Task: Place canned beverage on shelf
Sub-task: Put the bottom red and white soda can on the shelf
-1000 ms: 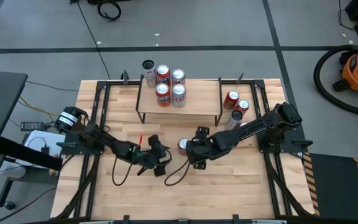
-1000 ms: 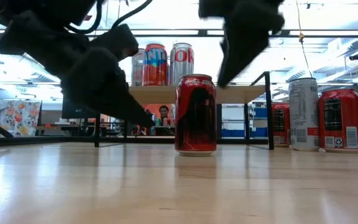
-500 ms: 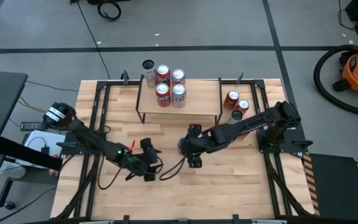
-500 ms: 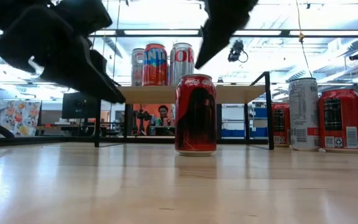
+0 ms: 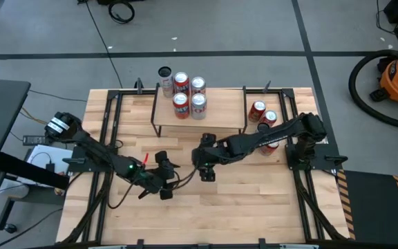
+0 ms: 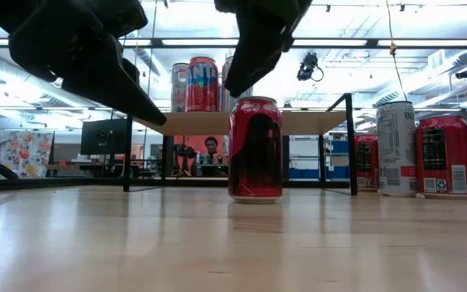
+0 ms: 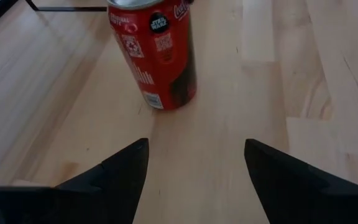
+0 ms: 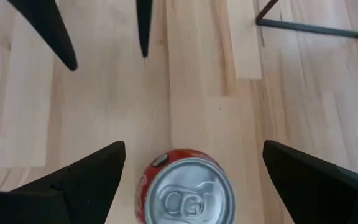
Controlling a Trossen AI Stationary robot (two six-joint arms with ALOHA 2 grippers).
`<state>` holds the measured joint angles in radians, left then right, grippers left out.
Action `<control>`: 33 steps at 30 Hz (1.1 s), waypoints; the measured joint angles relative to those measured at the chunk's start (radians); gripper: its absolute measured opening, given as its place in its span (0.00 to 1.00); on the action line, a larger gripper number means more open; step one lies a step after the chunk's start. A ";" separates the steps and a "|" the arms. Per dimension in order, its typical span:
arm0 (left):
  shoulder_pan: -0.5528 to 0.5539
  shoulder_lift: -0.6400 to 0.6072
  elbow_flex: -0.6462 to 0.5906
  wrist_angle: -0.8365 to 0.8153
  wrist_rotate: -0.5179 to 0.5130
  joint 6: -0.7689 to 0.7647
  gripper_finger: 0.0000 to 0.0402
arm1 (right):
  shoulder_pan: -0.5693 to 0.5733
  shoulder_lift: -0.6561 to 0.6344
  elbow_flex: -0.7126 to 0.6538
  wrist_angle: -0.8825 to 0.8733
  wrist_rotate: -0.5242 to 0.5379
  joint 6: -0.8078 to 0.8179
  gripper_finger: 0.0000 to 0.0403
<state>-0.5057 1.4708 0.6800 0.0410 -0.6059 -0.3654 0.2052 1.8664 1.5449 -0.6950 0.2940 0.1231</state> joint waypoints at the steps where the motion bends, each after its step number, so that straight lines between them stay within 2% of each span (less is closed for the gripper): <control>1: 0.000 -0.001 0.000 -0.003 0.000 -0.001 0.69 | -0.007 0.009 0.002 -0.001 -0.010 0.001 0.97; 13: -0.006 -0.002 0.000 -0.034 0.001 -0.063 0.69 | -0.033 0.114 0.001 -0.038 -0.111 0.015 0.96; 22: -0.009 -0.002 0.000 -0.038 0.010 -0.106 0.69 | -0.058 0.129 0.001 -0.088 -0.123 0.014 0.80; 25: -0.009 -0.002 0.000 -0.040 0.009 -0.115 0.69 | -0.072 0.126 0.003 -0.116 -0.145 -0.004 0.79; 29: -0.009 -0.002 0.000 -0.046 0.010 -0.120 0.69 | -0.082 0.097 0.046 -0.257 -0.130 -0.034 0.79; 33: -0.006 -0.003 0.000 -0.020 0.010 -0.121 0.69 | -0.088 0.042 0.163 -0.365 -0.128 -0.048 0.80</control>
<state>-0.5119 1.4677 0.6800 0.0213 -0.5958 -0.4865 0.1174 1.9089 1.7080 -1.0604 0.1659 0.0749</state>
